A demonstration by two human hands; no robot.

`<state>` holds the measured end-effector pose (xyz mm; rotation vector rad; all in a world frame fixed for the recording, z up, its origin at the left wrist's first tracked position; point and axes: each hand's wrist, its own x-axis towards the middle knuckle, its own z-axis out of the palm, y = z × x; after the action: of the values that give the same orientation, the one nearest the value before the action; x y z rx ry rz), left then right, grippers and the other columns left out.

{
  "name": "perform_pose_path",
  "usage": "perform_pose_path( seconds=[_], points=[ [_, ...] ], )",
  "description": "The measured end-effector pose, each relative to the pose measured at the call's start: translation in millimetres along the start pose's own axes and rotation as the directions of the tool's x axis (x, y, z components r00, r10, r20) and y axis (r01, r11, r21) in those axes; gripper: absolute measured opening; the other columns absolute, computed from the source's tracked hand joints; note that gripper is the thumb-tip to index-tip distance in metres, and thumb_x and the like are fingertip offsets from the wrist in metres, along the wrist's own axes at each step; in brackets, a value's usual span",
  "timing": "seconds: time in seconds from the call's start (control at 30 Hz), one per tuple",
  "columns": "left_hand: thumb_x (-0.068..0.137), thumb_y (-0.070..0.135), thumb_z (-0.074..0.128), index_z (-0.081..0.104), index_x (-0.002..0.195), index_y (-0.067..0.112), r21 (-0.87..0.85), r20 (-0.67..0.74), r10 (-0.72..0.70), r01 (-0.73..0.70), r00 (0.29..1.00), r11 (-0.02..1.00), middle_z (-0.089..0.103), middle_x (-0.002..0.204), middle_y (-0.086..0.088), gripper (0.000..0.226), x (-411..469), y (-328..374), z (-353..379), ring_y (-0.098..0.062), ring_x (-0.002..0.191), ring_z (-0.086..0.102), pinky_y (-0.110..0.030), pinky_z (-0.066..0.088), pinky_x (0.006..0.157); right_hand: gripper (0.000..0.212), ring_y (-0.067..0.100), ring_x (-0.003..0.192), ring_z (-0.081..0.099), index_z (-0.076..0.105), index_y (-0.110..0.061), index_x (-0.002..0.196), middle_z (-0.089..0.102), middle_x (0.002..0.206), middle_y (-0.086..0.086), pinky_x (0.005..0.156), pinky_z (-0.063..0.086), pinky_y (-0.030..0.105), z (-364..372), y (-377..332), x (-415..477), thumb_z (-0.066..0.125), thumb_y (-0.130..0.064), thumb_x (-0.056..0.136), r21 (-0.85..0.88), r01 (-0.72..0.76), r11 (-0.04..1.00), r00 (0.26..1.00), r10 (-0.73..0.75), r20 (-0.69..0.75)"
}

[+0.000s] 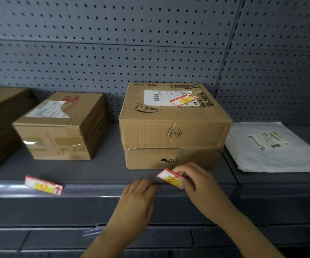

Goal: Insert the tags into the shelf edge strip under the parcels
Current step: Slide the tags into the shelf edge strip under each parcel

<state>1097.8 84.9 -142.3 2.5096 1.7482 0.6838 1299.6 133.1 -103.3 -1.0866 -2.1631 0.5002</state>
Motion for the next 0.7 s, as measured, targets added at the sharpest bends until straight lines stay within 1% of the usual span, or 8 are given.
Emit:
perform_pose_path(
  seconds=[0.13, 0.3, 0.43, 0.63, 0.7],
  points=[
    [0.079, 0.019, 0.044, 0.06, 0.11, 0.026, -0.019, -0.006, -0.042, 0.041, 0.999, 0.999, 0.054, 0.098, 0.005, 0.035, 0, 7, 2, -0.016, 0.086, 0.05, -0.027, 0.042, 0.072, 0.023, 0.005, 0.089, 0.056, 0.06, -0.022, 0.106, 0.056, 0.098, -0.012, 0.069, 0.049, 0.024, 3, 3, 1, 0.057, -0.004, 0.091, 0.023, 0.032, 0.999, 0.999, -0.032, 0.001],
    [0.075, 0.01, 0.056, 0.06, 0.108, 0.024, -0.032, -0.029, -0.058, 0.057, 0.998, 0.998, 0.055, 0.103, 0.004, 0.036, 3, 10, 6, -0.018, 0.085, 0.049, -0.031, 0.045, 0.073, 0.025, 0.006, 0.094, 0.058, 0.06, -0.023, 0.107, 0.058, 0.101, -0.011, 0.074, 0.053, 0.031, 8, 4, 5, 0.058, -0.005, 0.09, 0.076, 0.061, 0.995, 0.998, -0.059, -0.017],
    [0.064, 0.002, 0.068, 0.061, 0.106, 0.023, -0.023, -0.042, -0.061, 0.06, 0.997, 0.998, 0.055, 0.101, 0.003, 0.047, 3, 12, 9, -0.018, 0.084, 0.049, -0.03, 0.044, 0.073, 0.024, 0.007, 0.097, 0.059, 0.061, -0.021, 0.108, 0.06, 0.103, -0.009, 0.074, 0.055, 0.03, 9, 6, 8, 0.059, -0.006, 0.09, 0.103, 0.057, 0.993, 0.998, -0.054, -0.032],
    [0.059, -0.005, 0.069, 0.061, 0.097, 0.022, -0.055, -0.08, -0.084, 0.08, 0.993, 0.995, 0.056, 0.099, 0.003, 0.047, 3, 14, 12, -0.018, 0.082, 0.05, -0.027, 0.04, 0.071, 0.022, 0.008, 0.097, 0.061, 0.061, -0.02, 0.108, 0.061, 0.103, -0.009, 0.073, 0.056, 0.028, 12, 4, 8, 0.06, -0.008, 0.089, 0.113, 0.066, 0.991, 0.998, -0.065, -0.02],
    [0.059, -0.005, 0.068, 0.061, 0.095, 0.022, -0.071, -0.082, -0.079, 0.073, 0.993, 0.995, 0.055, 0.097, 0.004, 0.046, 0, 13, 13, -0.018, 0.083, 0.05, -0.025, 0.038, 0.071, 0.023, 0.007, 0.097, 0.061, 0.062, -0.02, 0.108, 0.061, 0.103, -0.009, 0.074, 0.055, 0.027, 12, 3, 8, 0.061, -0.007, 0.089, 0.122, 0.08, 0.989, 0.996, -0.076, -0.039]
  ],
)
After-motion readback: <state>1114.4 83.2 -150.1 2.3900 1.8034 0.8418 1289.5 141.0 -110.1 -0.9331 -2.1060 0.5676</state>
